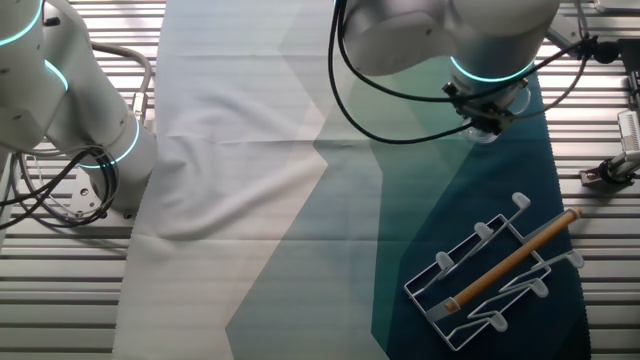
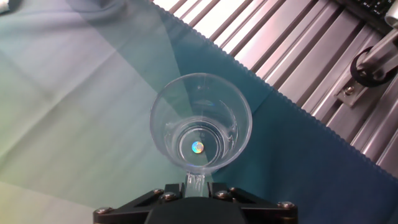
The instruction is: Put the cup on the cup rack
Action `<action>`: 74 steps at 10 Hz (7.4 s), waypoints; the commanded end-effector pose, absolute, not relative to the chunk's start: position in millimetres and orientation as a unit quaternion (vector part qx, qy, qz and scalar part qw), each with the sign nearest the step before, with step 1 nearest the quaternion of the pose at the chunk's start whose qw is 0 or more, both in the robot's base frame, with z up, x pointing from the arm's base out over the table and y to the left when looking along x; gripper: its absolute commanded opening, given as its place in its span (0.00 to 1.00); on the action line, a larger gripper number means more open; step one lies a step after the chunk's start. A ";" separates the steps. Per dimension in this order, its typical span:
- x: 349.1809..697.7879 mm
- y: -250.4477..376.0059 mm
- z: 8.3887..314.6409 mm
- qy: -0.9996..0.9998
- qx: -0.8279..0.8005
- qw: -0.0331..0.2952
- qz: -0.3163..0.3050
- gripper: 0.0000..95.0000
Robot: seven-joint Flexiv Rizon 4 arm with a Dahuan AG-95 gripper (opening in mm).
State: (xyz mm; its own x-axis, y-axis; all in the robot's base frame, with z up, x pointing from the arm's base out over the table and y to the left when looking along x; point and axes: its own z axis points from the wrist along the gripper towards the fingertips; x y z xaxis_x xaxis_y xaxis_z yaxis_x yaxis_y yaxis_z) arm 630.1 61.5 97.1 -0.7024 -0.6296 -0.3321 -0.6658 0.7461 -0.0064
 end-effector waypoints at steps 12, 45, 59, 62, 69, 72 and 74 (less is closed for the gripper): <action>629.4 59.3 87.3 0.915 -0.355 0.182 0.068 0.40; 635.2 65.7 82.0 0.916 -0.346 0.190 0.068 0.00; 637.5 67.2 101.6 0.941 -0.336 0.037 0.006 0.00; 632.6 64.9 110.5 0.945 -0.326 -0.010 -0.026 0.00; 597.3 35.5 128.0 0.947 -0.314 -0.057 -0.047 0.00; 577.5 19.5 133.4 0.946 -0.314 -0.063 -0.051 0.00; 564.5 14.5 145.0 0.947 -0.310 -0.066 -0.054 0.00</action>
State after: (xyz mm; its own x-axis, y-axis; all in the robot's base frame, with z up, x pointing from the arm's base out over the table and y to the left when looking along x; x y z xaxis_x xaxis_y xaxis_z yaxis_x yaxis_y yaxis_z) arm 561.0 12.2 148.0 -0.8007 -0.5775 0.1591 -0.5922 0.8031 -0.0653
